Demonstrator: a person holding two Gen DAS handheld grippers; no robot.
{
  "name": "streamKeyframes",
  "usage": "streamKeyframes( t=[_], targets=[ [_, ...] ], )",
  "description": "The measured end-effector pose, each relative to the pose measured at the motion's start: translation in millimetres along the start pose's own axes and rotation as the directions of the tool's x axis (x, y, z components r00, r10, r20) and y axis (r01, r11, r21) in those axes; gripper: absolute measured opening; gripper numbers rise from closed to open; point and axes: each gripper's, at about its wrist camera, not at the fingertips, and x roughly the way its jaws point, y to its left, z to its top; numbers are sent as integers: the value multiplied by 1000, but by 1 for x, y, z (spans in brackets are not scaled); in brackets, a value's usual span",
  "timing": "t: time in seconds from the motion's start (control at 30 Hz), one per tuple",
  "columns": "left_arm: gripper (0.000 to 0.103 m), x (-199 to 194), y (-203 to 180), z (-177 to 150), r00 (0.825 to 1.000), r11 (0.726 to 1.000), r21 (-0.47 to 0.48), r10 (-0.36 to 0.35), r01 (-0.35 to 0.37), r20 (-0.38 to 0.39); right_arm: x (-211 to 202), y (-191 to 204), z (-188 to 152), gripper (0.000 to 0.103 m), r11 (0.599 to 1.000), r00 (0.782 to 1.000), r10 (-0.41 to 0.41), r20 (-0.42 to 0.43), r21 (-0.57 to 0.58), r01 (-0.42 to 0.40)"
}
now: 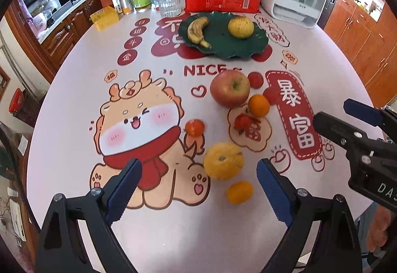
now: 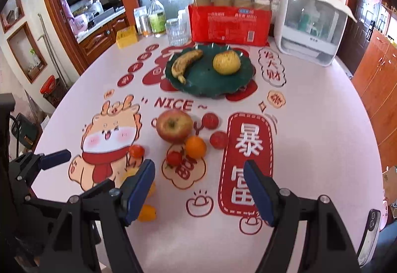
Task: Organize fruits
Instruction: 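Grasp the small orange with the right tool while the left tool grasps the wrinkled yellow orange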
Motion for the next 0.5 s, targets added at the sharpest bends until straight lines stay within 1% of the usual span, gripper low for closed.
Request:
streamKeyframes(
  t=[0.17, 0.37, 0.5],
  targets=[
    [93, 7, 9, -7, 999, 1000, -25, 15, -15, -32, 5, 2, -15, 74, 1000, 1000, 18, -17, -21, -18],
    [93, 10, 24, -9, 998, 997, -65, 47, -49, -35, 11, 11, -32, 74, 995, 998, 49, -33, -84, -51],
    [93, 17, 25, -10, 998, 998, -63, 21, -24, -52, 19, 20, -46, 74, 986, 994, 98, -47, -133, -103]
  ],
)
